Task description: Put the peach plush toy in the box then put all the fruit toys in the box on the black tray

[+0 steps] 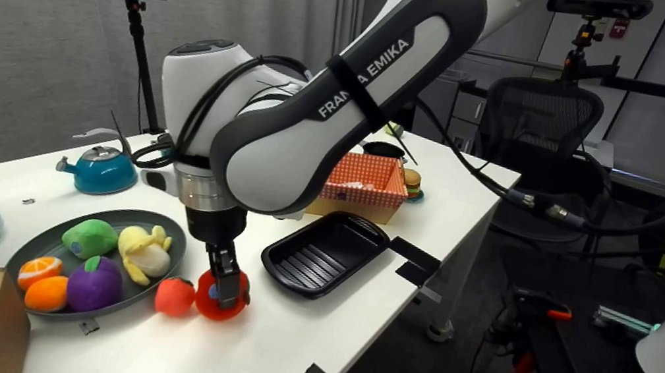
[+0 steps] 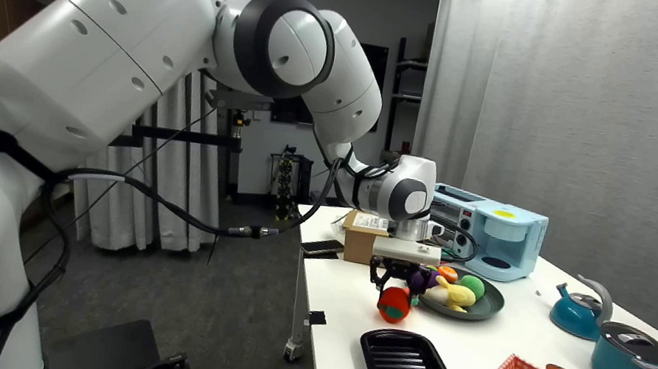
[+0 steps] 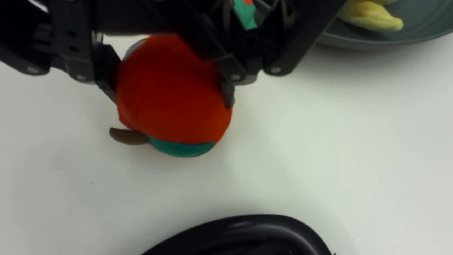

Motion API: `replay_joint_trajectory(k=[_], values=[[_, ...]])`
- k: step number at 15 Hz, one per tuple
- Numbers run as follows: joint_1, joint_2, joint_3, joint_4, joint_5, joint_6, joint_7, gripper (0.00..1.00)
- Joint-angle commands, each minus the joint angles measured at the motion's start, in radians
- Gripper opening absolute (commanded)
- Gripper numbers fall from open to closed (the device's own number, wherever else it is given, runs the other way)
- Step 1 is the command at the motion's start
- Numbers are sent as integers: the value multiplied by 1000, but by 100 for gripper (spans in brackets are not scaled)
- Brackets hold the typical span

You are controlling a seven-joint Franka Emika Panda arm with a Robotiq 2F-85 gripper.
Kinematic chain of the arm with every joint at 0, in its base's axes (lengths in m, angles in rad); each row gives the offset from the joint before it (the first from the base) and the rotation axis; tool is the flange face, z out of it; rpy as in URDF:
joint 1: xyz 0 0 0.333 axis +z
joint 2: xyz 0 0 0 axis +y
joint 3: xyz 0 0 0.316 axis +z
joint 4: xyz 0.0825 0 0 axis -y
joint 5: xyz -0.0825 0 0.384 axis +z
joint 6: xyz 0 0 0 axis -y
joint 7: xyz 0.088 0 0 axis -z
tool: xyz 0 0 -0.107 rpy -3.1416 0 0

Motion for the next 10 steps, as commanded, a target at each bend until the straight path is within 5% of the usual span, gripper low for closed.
replay_joint_trajectory(k=[1,5,10], values=[[-11,8,-9,28,5,-18,33,35],[-30,-58,-48,-31,13,9,122,12],[-72,-164,-121,-126,17,43,242,7]])
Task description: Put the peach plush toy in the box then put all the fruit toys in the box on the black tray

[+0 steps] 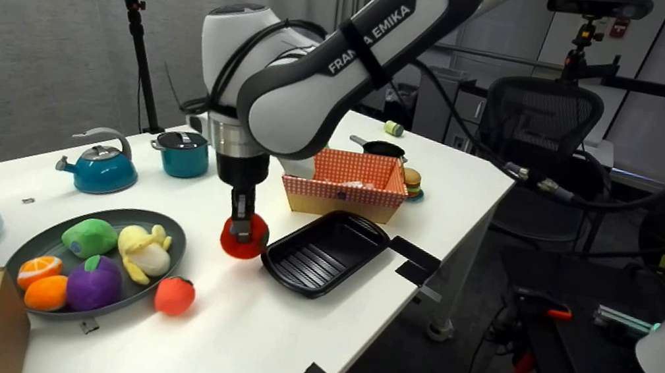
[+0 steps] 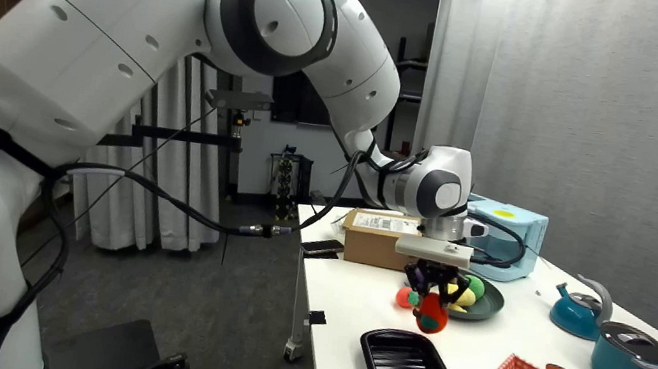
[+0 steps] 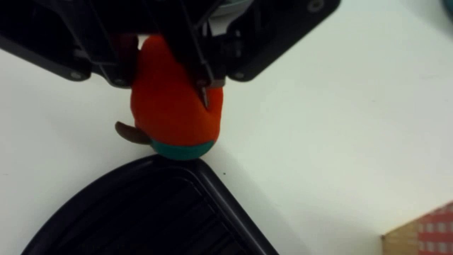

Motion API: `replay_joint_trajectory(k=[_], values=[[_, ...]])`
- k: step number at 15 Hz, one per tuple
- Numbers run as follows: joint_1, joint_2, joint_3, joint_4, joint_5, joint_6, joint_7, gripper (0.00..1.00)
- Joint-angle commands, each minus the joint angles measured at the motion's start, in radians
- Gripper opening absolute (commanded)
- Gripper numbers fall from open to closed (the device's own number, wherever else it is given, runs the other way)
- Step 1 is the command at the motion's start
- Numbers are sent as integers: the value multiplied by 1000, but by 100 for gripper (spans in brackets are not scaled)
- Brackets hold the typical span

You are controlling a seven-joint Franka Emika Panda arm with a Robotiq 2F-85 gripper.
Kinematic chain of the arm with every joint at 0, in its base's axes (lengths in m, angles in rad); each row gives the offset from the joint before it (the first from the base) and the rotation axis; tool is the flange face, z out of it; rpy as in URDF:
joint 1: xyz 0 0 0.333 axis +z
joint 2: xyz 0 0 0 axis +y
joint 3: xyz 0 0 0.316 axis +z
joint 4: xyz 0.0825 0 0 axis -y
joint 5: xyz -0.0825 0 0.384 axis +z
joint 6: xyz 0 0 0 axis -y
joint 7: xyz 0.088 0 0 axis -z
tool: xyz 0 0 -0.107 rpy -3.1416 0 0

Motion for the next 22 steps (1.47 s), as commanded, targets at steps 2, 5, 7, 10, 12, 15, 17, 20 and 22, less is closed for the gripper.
replay_joint_trajectory(k=[2,5,7,10,12,15,17,20,22], values=[[-42,-145,-61,-142,13,51,112,7],[-58,-225,-116,-215,-2,84,184,7],[-66,-276,-149,-257,-8,97,224,7],[-75,-337,-197,-311,-22,111,278,7],[-78,-359,-227,-342,-40,114,310,7],[-88,-368,-264,-382,-69,115,345,7],[-98,-362,-276,-402,-72,113,357,7],[-111,-345,-274,-424,-58,112,349,7],[-116,-333,-270,-431,-51,108,345,7]])
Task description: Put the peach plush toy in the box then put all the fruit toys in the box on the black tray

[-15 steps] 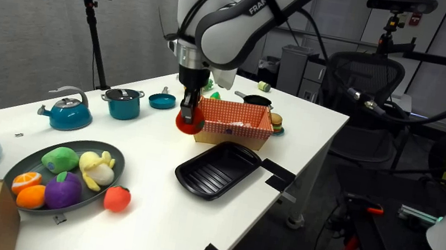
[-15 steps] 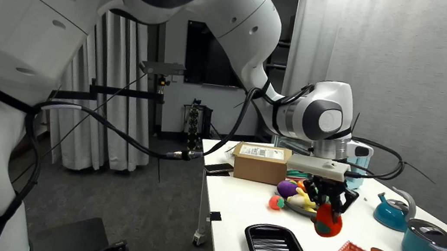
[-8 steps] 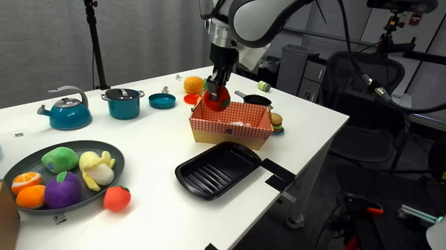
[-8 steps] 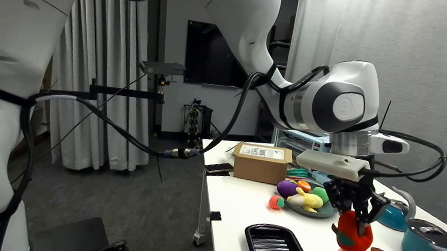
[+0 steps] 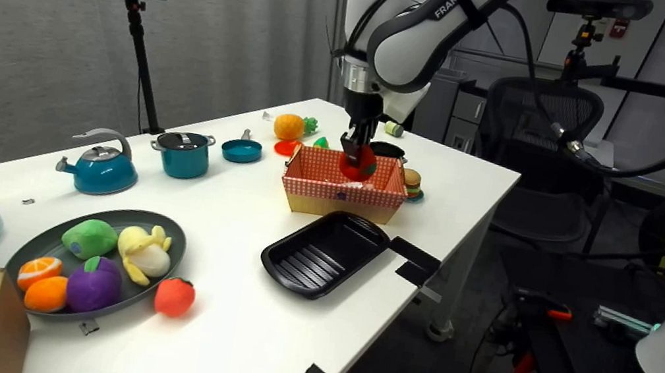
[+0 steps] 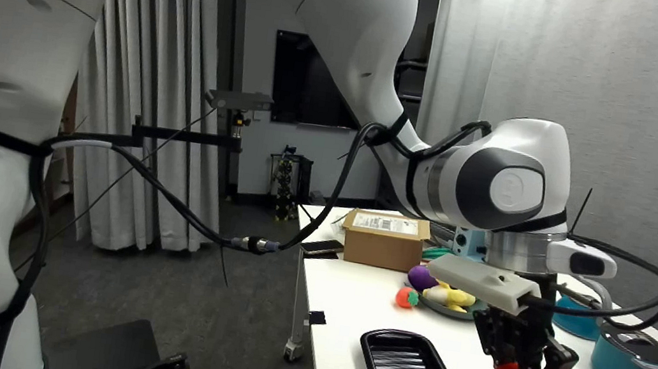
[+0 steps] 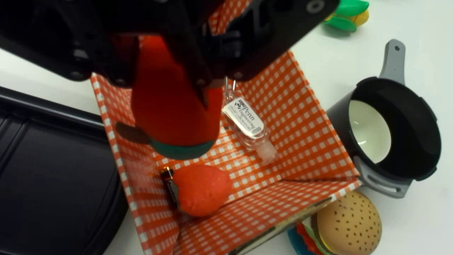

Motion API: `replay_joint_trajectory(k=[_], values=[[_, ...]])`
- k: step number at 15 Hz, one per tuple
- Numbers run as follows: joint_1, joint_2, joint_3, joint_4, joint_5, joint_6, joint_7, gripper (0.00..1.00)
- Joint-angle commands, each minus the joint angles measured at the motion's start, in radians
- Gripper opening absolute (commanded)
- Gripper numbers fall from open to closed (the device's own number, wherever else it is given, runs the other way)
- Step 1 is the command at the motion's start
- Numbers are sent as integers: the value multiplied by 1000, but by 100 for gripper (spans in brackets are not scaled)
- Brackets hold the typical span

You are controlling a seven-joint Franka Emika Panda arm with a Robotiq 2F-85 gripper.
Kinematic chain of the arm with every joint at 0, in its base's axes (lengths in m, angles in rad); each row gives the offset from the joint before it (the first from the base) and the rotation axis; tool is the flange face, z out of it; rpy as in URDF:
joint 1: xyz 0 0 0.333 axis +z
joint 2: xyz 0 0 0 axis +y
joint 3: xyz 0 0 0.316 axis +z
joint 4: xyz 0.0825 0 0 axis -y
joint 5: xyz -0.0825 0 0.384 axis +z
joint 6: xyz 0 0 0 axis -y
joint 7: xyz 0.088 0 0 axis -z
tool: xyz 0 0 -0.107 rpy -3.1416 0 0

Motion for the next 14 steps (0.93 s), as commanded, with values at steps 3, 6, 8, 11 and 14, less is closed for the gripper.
replay_joint_trajectory(k=[3,6,8,11,14], values=[[-16,1,15,-30,5,17,14,32],[-20,3,22,-29,19,10,3,58],[-19,5,24,-28,20,9,3,70],[-16,-1,29,-30,20,7,-2,95],[-9,-9,43,-35,20,7,-7,100]])
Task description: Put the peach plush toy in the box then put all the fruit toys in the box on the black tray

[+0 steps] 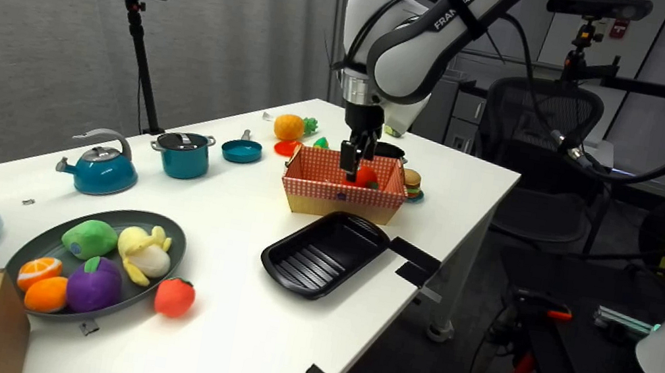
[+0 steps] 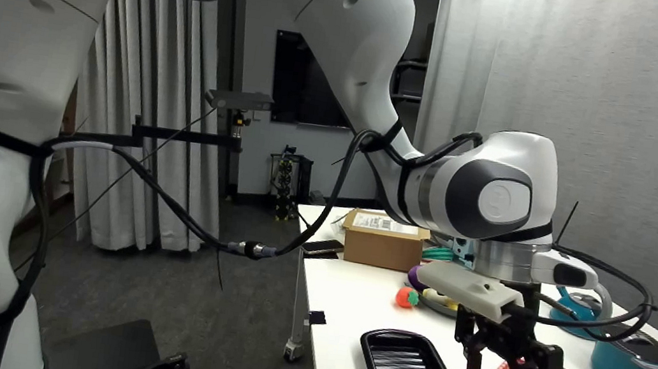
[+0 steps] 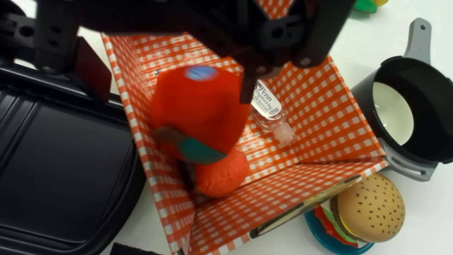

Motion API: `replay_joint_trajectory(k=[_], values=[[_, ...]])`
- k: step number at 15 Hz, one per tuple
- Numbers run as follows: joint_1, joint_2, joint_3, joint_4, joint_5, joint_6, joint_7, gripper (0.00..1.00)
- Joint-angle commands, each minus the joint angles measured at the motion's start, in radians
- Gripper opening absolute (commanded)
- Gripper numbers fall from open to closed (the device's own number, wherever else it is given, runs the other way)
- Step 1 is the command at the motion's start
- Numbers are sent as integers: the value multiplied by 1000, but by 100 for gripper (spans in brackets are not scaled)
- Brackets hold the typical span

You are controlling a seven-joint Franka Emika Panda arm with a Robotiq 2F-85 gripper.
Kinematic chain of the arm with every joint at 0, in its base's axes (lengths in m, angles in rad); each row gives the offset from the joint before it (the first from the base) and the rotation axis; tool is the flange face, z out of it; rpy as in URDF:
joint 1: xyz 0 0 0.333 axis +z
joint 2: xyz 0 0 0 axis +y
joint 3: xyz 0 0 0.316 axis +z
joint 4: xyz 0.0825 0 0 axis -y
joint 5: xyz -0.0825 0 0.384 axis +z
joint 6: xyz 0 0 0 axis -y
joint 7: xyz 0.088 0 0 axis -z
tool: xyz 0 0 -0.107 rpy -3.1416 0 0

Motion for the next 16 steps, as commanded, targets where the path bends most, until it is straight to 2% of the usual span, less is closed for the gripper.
replay_joint_trajectory(k=[1,7,8,9,11,16], values=[[-6,-23,28,-12,9,8,-8,100],[-10,-15,60,-2,27,13,-17,100],[-12,-11,61,2,30,15,-15,98],[-16,-5,61,10,36,17,-16,73],[-20,9,57,29,37,26,-14,72],[-36,39,56,77,40,29,-22,33]])
